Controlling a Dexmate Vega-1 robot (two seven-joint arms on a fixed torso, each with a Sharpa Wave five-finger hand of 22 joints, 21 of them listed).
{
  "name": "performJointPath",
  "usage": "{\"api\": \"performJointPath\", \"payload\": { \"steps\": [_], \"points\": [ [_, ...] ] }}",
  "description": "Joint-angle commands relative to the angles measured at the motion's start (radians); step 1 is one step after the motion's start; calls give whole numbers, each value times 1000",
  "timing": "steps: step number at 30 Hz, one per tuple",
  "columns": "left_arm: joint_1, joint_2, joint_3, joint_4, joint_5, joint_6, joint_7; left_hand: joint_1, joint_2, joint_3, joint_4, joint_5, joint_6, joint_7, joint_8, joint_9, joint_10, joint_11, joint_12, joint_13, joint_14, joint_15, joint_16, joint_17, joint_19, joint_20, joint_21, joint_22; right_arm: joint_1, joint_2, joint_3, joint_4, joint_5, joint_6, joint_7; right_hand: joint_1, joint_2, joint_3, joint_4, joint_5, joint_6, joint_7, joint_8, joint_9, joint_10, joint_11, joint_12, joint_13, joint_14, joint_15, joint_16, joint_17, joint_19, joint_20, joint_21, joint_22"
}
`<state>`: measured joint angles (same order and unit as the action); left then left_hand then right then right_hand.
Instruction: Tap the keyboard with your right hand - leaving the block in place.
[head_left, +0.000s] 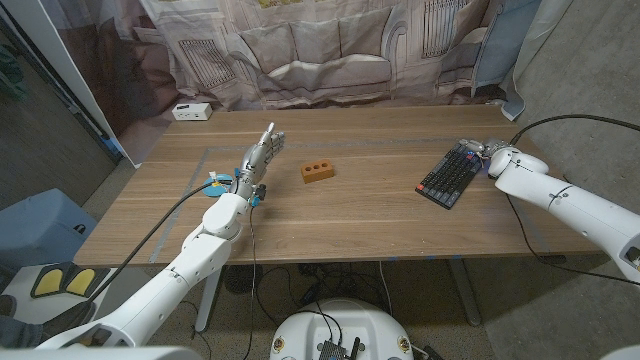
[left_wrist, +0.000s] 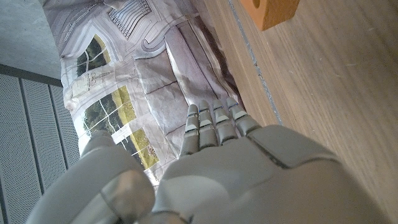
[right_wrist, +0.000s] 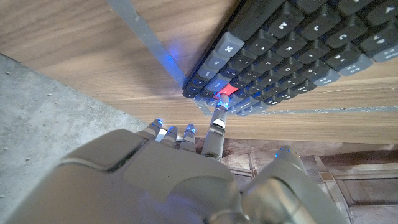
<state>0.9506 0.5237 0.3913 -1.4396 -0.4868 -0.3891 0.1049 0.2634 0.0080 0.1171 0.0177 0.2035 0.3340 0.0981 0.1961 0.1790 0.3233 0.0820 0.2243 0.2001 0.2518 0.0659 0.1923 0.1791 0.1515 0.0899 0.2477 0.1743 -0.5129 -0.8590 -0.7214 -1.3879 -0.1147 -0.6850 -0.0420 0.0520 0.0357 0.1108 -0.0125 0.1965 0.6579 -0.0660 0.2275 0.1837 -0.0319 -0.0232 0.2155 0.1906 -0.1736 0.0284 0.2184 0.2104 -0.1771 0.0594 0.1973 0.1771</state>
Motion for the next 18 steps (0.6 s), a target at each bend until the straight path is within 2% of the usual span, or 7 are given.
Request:
{"api": "performJointPath", "payload": {
  "steps": [1, 8, 18],
  "points": [
    [0, 2, -2, -1, -4, 4, -3, 3, 7, 0, -2, -1, 11, 0, -3, 3, 9, -3, -3, 3, 8, 2, 0, 2, 9, -2, -4, 4, 1, -3, 2, -13, -7, -2, -7, 7, 5, 3, -4, 8, 17, 10, -5, 5, -7, -1, 0, 2, -74, -4, 4, 2, -40, 7, 7, 2],
    [-4, -1, -4, 8, -7, -1, -5, 3, 8, 0, -2, -2, 10, -1, -3, 3, 9, 0, -3, 3, 9, 2, 0, 2, 9, -1, -5, 4, -1, -3, 6, -19, -9, -6, -13, 10, 6, 5, -6, 8, 14, 5, -9, 5, -1, -10, 1, 2, -70, -3, 5, 1, -36, 9, 9, 2],
    [-16, -7, -1, 25, -7, -9, -12, 4, 10, 0, -3, -2, 11, 0, -4, 3, 9, -3, -4, 3, 9, 3, -1, 2, 10, -1, -8, 4, -13, -8, 24, -37, -2, -10, -34, 15, 8, 7, -9, 8, 14, 3, -11, 6, 0, -7, -2, 2, -63, -3, 6, 0, -32, 13, 9, 1]
  ]
}}
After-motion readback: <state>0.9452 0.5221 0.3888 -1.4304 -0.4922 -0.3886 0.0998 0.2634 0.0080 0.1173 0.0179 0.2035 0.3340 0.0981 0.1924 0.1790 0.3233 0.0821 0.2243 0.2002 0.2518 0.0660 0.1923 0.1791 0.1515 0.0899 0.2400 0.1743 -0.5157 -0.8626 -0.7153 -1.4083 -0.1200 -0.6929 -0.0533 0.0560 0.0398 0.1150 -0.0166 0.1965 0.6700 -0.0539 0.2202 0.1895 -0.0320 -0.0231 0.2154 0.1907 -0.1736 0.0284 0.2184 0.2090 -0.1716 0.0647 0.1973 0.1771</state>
